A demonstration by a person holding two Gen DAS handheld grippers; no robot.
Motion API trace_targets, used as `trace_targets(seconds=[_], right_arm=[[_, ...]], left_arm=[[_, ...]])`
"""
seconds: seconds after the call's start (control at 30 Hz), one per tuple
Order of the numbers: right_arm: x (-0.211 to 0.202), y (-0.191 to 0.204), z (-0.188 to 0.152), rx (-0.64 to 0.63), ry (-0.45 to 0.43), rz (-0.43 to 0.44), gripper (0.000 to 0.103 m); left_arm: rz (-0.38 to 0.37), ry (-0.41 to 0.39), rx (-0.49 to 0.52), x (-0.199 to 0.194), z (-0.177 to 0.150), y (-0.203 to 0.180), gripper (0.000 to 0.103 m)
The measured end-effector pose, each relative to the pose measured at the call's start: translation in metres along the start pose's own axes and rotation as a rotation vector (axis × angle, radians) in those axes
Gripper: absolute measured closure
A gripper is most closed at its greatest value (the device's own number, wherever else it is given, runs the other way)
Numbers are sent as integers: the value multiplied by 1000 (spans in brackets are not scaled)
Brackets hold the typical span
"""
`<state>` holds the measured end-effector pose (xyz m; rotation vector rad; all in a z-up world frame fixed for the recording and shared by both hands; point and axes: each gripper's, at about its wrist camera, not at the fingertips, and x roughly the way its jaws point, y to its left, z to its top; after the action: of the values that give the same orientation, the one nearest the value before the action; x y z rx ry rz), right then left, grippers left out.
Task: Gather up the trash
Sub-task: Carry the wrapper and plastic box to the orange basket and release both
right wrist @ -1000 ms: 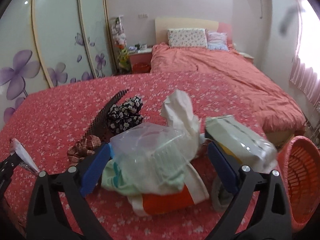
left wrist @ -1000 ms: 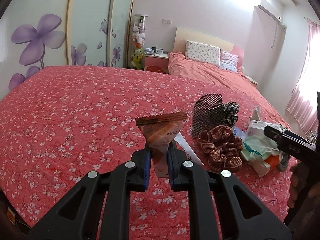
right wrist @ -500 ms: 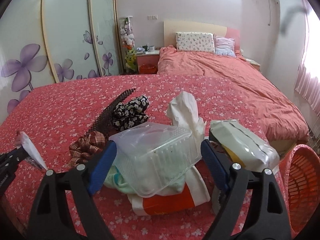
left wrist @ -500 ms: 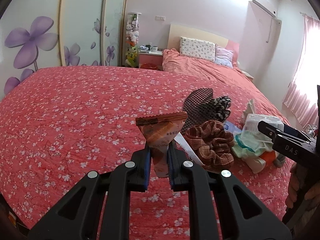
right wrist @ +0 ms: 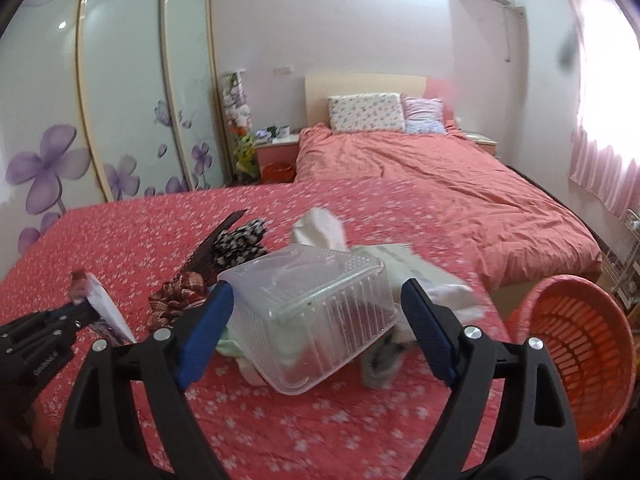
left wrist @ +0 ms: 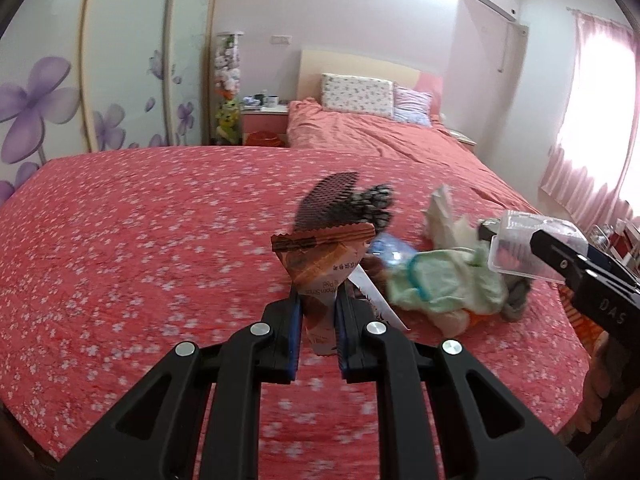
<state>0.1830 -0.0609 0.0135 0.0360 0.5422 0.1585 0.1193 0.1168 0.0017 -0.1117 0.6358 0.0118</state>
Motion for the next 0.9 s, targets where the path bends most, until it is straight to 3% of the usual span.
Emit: trace_targets(seconds=[0.43,0.9], right_arm=[[-59,-75,-14,94,-111,-163,19],[-85,-189,-55,265,-115,-395,19]], left_arm=[[-150,17,104,7,-1,-83,89],[-374,63,232,21,-7,-209,89]])
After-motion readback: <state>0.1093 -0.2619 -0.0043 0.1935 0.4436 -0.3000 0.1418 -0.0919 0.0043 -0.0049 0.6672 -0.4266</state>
